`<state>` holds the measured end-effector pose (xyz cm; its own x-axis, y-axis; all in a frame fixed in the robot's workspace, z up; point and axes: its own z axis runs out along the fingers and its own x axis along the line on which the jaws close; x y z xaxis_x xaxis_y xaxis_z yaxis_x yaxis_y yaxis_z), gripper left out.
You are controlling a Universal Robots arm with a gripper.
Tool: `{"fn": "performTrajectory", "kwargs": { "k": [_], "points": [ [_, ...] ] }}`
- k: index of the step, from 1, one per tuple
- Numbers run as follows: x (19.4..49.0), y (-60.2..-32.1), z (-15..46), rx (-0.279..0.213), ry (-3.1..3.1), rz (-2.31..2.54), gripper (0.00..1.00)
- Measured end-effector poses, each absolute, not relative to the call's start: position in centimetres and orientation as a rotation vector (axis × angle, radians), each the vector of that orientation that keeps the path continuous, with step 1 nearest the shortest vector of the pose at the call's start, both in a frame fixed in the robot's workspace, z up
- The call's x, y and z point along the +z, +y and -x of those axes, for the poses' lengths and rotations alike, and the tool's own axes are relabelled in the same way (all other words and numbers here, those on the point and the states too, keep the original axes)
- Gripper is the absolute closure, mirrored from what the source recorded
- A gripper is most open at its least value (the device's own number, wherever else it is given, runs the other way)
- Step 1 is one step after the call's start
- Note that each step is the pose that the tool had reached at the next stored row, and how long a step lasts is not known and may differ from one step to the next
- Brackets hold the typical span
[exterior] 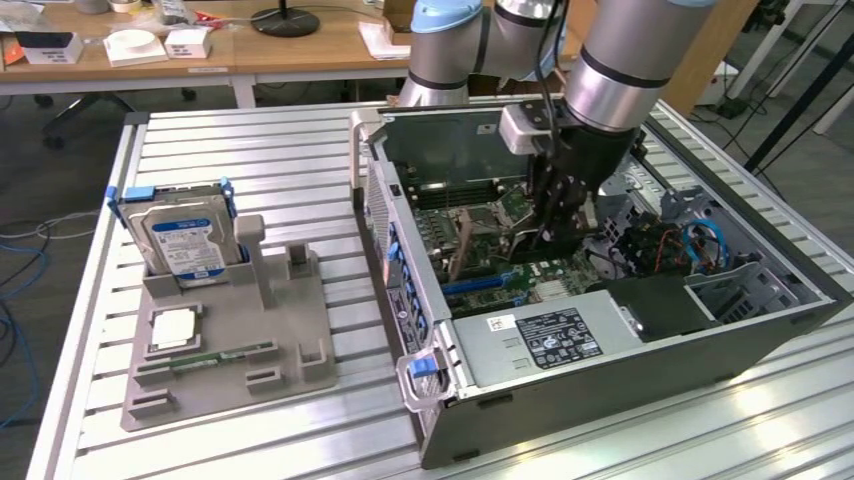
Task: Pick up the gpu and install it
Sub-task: 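Insert the gpu into the slot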
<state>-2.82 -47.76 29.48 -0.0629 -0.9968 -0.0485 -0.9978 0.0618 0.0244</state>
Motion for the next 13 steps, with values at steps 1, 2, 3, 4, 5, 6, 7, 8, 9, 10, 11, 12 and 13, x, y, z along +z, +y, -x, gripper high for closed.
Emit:
{"fn": "performTrajectory", "kwargs": {
  "k": [1, 2, 3, 4, 5, 6, 7, 8, 9, 10, 11, 12, 13],
  "points": [
    [29.41, -47.83, 2.81, 0.079, 2.275, 2.138, 0.74],
    [29.33, -47.89, 2.82, 0.079, 2.275, 2.138, 0.74],
    [29.24, -47.93, 2.82, 0.079, 2.275, 2.138, 0.74],
    [29.17, -47.97, 2.82, 0.079, 2.276, 2.138, 0.74],
    [29.08, -48.00, 2.82, 0.079, 2.276, 2.138, 0.74],
    [29.00, -48.01, 2.82, 0.079, 2.276, 2.138, 0.74],
    [28.93, -48.03, 2.82, 0.079, 2.276, 2.138, 0.74],
    [28.86, -48.04, 2.82, 0.078, 2.276, 2.138, 0.74],
    [28.80, -48.06, 2.82, 0.078, 2.276, 2.138, 0.74],
    [28.72, -48.08, 2.82, 0.078, 2.276, 2.138, 0.74],
    [28.65, -48.10, 2.82, 0.077, 2.276, 2.139, 0.74],
    [28.58, -48.12, 2.82, 0.077, 2.276, 2.139, 0.74],
    [28.52, -48.14, 2.82, 0.077, 2.276, 2.139, 0.74]
  ]
}}
